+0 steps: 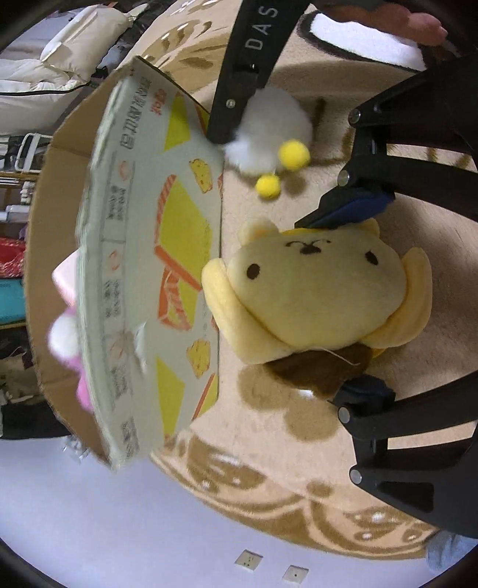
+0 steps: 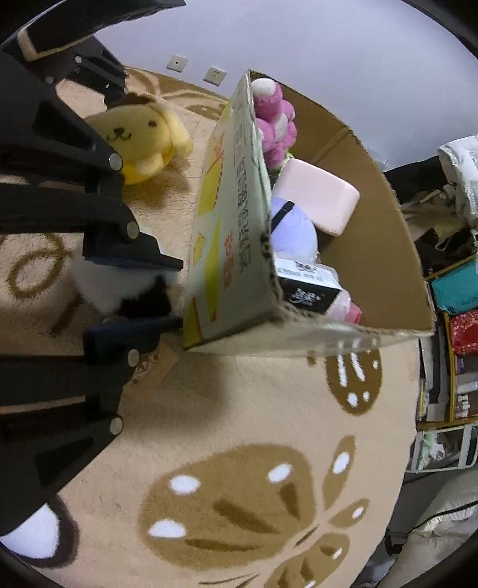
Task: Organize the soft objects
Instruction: 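Grasp the yellow dog plush with the left tool while the right tool grasps the white pom-pom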
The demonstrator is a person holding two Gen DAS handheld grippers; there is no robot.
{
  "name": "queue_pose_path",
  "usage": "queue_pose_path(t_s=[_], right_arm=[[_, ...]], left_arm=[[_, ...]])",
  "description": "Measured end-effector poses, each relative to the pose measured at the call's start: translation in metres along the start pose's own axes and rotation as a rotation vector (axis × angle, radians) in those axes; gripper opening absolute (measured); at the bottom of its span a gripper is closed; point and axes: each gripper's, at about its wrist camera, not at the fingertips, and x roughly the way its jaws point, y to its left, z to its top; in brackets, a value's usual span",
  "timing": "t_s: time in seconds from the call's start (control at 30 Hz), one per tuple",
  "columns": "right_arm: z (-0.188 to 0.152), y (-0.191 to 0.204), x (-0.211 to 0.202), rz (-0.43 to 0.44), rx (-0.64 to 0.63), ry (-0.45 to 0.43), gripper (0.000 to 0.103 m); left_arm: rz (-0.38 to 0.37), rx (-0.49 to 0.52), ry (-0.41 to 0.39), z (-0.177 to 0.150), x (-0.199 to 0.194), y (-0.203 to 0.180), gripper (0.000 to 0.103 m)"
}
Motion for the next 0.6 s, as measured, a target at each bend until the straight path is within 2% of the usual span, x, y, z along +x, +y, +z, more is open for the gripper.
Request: queue_pose_path(t_s=[0.2, 0.37, 0.6], right_arm=[[-0.003, -0.004, -0.026, -0.013, 0.0, -0.078, 0.024], [-0.004, 0.005, -0.064, -0.015, -0.028, -0.19, 0.024], [0.0, 0.019, -0.109, -0.013, -0.056, -0.304, 0.024]], left_arm=[[0.008, -0.029, -0.053, 0.001, -0.024, 0.012, 0.066], [0.037, -0.019, -0.135, 0.004, -0.053, 0.005, 0.066], [0.079, -0.037, -0.247, 0.001, -0.087, 0.024, 0.063]])
